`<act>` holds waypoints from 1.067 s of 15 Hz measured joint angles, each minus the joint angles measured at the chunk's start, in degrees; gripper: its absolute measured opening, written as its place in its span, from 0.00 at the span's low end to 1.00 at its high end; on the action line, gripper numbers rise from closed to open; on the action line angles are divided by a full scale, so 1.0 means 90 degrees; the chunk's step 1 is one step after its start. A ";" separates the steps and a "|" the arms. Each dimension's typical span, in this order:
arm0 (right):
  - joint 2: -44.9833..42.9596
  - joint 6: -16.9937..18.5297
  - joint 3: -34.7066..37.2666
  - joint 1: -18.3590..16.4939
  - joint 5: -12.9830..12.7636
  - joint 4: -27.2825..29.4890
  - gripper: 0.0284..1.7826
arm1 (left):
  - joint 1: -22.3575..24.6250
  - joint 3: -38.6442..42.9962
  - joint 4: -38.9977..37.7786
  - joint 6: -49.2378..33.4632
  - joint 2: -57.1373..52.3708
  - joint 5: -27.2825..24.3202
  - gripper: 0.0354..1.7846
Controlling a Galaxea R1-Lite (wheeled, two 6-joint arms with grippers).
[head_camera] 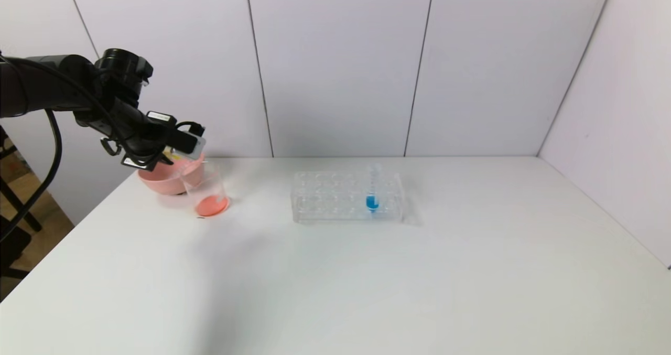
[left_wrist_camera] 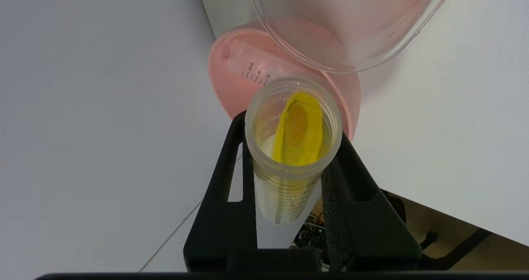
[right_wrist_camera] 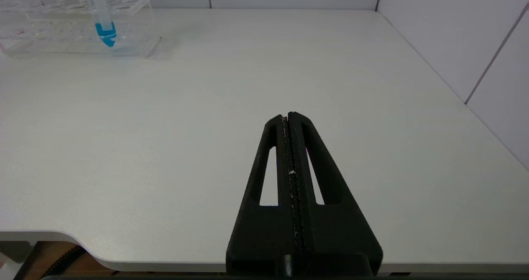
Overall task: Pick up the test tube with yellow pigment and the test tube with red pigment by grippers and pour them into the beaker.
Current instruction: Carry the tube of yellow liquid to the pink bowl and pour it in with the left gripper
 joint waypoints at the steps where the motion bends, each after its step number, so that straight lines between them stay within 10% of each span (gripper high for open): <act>1: 0.0000 0.0000 0.0000 0.0000 0.0000 0.0000 0.05 | 0.0000 0.0000 0.0000 0.0066 0.0000 0.0079 0.24; 16: 0.0000 -0.0003 0.0000 0.0000 0.0000 0.0000 0.05 | -0.0065 0.0004 -0.0141 0.0165 0.0019 0.0295 0.24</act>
